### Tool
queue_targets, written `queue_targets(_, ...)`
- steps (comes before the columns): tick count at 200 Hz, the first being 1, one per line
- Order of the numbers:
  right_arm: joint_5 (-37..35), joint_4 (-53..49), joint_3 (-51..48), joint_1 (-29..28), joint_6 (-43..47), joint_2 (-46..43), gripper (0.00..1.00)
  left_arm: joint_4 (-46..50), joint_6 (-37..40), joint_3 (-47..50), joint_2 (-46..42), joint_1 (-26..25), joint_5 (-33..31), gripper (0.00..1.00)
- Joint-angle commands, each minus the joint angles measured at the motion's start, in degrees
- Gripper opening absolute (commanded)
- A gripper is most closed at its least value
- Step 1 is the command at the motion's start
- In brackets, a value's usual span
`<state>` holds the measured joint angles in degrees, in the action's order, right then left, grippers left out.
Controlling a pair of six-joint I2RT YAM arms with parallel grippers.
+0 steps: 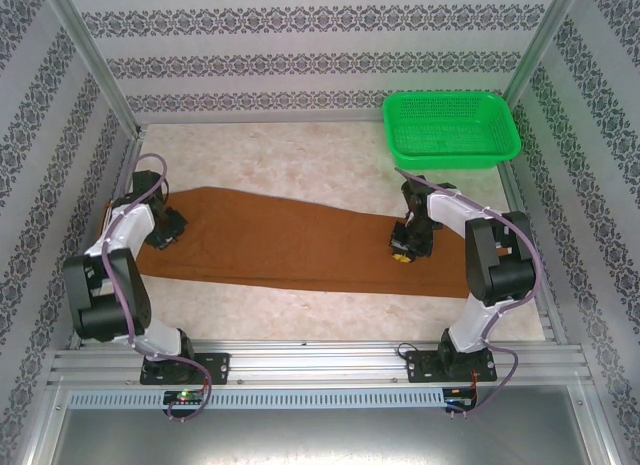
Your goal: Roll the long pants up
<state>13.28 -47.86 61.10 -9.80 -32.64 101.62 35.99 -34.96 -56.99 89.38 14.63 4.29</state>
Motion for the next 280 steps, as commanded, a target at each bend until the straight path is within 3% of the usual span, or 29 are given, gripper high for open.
queue_targets(1, 1.27, -0.70, 0.82, 1.55, -0.22, 3.67, 0.10, -0.76, -0.39, -0.68, 3.56, 0.12, 2.91, 0.22)
queue_targets(59, 6.01, -3.96, 14.76, 8.44, -3.07, 13.90, 0.10, -4.27, -3.47, -4.99, 12.80, 0.29, 7.90, 0.25)
queue_targets(104, 3.44, -9.78, 30.99, 11.35, -1.81, 22.02, 0.12, -5.73, -5.85, -9.26, 17.21, 0.31, 9.63, 0.22)
queue_targets(111, 1.78, -9.02, 31.35, 12.31, -1.75, 20.57, 0.18, -6.12, -6.14, -9.63, 16.93, 0.31, 10.19, 0.21)
queue_targets(121, -1.66, -7.90, 30.60, 14.06, -1.41, 16.53, 0.39, -6.64, -6.21, -10.20, 15.94, 0.09, 10.48, 0.25)
queue_targets(142, -9.73, -6.34, 26.36, 18.84, 1.11, 5.30, 0.72, -4.35, -4.23, -12.63, 14.07, -0.99, 8.54, 0.34)
queue_targets(149, -11.55, -6.54, 25.06, 20.64, 1.98, 2.29, 0.76, -3.61, -3.39, -13.32, 13.72, -1.33, 7.77, 0.35)
queue_targets(183, -13.24, -6.11, 18.90, 32.31, 2.06, -5.84, 0.76, -1.63, -1.98, -14.75, 14.90, -1.41, 5.02, 0.32)
queue_targets(207, -13.46, -4.29, 16.28, 38.16, 2.06, -6.15, 0.73, -3.07, -2.76, -14.82, 17.43, -1.38, 7.86, 0.26)
queue_targets(242, -13.43, -0.22, 15.51, 43.51, 0.93, -3.32, 0.71, -3.72, -2.49, -15.43, 19.23, -1.54, 9.08, 0.24)
queue_targets(280, -11.66, 3.65, 15.90, 44.28, 0.03, 2.60, 0.70, -3.82, -1.88, -15.37, 19.85, -1.61, 9.11, 0.24)
